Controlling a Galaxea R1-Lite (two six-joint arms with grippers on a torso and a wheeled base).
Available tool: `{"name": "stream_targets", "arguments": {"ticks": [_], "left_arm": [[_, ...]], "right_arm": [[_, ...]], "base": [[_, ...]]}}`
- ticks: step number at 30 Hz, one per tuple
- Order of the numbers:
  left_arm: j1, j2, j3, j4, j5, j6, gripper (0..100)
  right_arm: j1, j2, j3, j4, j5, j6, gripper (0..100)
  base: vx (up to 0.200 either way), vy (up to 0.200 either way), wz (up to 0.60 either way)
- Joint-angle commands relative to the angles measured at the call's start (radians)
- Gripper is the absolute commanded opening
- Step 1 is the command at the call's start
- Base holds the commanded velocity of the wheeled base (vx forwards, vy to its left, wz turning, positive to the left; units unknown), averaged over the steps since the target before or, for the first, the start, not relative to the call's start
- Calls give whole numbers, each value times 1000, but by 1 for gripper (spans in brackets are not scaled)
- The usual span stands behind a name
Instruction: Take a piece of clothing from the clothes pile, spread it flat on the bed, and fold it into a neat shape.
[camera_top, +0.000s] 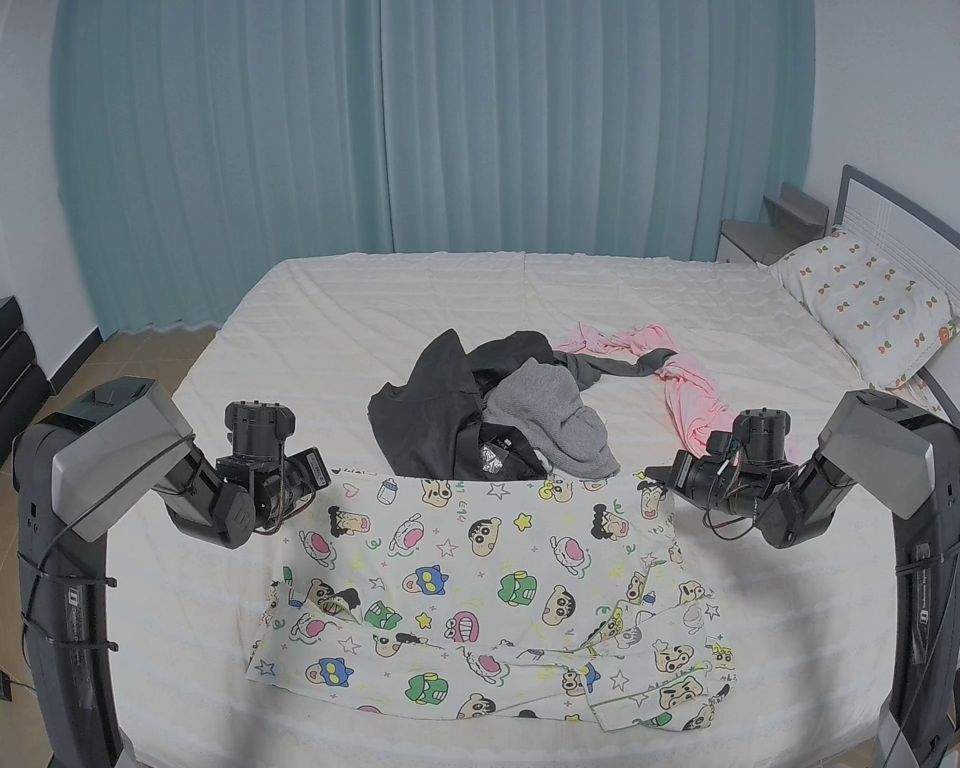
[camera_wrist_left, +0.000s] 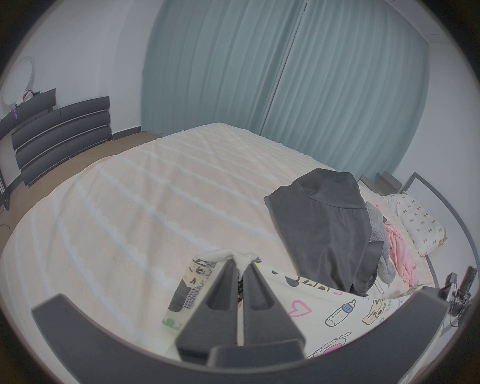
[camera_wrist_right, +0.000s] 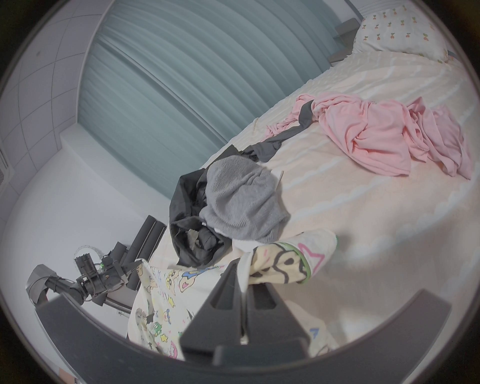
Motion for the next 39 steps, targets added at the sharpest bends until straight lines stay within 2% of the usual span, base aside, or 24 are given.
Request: {"name": "stream_targets", "arguments": {"ticks": [1,7,11,18,20,22,29,35,39], "left_arm": [[2,-36,45,-5,-14,-1,0],[15,-72,90,-8,-45,-1,0],[19,-88,157,-25,-51,-1,0],[18,-104,280,-131,-79,10,0],[18,-102,338,-182,-82,36,0],[18,-101,357,-197,-82,41,0],[16,-56,533,-375,-114,110,0],[9,-1,627,-478,-119,170,0],[9,28,660,-515,-126,196,0]], "right_arm": [[3,-73,96,-46,26,-9,0],[4,-117,202,-89,52,-23,0],[9,-137,271,-113,62,-69,0],[9,-159,371,-153,77,-113,0],[9,-165,438,-181,94,-163,0],[9,-163,460,-191,97,-172,0],[24,-114,653,-305,97,-262,0],[37,-73,739,-316,92,-359,0],[47,-61,761,-316,89,-370,0]], "base": [[0,0,0],[0,0,0],[0,0,0],[0,0,0],[0,0,0],[0,0,0],[0,0,0],[0,0,0],[0,0,0]]}}
